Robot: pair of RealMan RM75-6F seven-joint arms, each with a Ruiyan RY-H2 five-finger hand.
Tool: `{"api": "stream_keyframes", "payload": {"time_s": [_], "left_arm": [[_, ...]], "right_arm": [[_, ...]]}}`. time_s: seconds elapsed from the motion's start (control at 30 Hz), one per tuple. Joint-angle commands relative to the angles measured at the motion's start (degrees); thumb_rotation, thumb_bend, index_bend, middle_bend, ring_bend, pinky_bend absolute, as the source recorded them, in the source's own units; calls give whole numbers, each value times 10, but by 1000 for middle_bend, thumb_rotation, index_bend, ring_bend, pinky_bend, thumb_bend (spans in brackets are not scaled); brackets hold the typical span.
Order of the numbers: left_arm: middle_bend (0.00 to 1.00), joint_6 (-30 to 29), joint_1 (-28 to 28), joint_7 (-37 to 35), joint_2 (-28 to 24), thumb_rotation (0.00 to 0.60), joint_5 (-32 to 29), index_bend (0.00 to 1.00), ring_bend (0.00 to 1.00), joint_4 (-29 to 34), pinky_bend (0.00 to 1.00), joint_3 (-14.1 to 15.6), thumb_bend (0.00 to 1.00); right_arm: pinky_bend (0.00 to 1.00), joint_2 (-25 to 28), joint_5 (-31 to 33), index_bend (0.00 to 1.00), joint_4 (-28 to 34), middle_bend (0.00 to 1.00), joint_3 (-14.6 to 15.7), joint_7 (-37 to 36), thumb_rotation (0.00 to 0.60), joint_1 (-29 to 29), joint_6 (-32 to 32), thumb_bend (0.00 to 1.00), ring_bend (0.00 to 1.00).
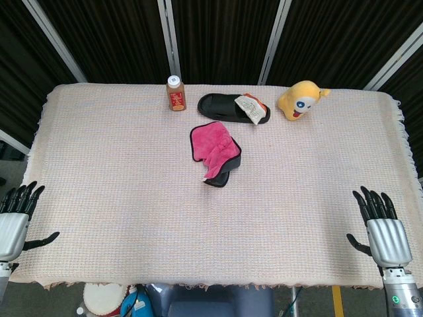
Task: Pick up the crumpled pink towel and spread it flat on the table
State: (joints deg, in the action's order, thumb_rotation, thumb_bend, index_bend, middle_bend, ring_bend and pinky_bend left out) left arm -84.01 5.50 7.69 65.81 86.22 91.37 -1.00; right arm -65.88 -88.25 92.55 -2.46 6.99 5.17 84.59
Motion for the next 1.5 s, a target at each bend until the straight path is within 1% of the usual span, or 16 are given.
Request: {"api": "stream_keyframes", "payload": {"time_s": [0.03, 0.43, 0.73, 0.9, 0.97, 1.07, 1.17, 1.27, 1.37, 1.5], "left_arm": [[0, 1, 1, 2, 0, 600, 1, 0, 0, 0, 0, 1, 0], [0, -3, 0, 6, 3, 600, 5, 0, 0, -1, 0, 1, 0], [0, 2, 2, 6, 5, 600, 0, 0, 0, -5, 0, -1, 0], [0, 0, 0, 5, 6, 600, -5, 0, 0, -7, 0, -3, 0], [0, -1, 0, 9, 8, 600, -6, 0, 0, -10, 0, -4, 0], [0, 0, 1, 13, 10, 600, -9, 0, 0, -13, 0, -6, 0], [0, 1, 3, 16, 14, 600, -15, 0, 0, -14, 0, -11, 0], [0, 3, 5, 24, 17, 600, -18, 0, 0, -17, 0, -12, 0], [0, 5, 5, 30, 19, 600, -24, 0, 0, -22, 0, -14, 0], [0, 5, 5, 33, 21, 600, -31, 0, 0, -26, 0, -18, 0]], "right_arm": [[38, -1, 2, 0, 0, 0, 0, 1, 600, 0, -1, 238, 0], [38, -8, -7, 0, -4, 0, -1, -4, 600, 2, 4, 238, 0], [39, -24, -24, 2, -22, 0, -3, -12, 600, 7, 14, 239, 0], [87, -47, -44, 95, -39, 4, -12, -31, 600, 22, 19, 238, 6], [98, -56, -50, 142, -42, 21, -18, -41, 600, 36, 10, 239, 22], [104, -64, -53, 184, -35, 40, -31, -43, 600, 60, -9, 239, 32], [104, -75, -53, 217, -11, 56, -50, -39, 600, 98, -46, 238, 41], [104, -92, -46, 250, -3, 68, -63, -27, 600, 128, -79, 239, 50], [105, -121, -35, 285, -6, 83, -76, -15, 600, 162, -120, 239, 60], [104, -180, -9, 332, -34, 107, -93, 8, 600, 207, -169, 238, 65]]}}
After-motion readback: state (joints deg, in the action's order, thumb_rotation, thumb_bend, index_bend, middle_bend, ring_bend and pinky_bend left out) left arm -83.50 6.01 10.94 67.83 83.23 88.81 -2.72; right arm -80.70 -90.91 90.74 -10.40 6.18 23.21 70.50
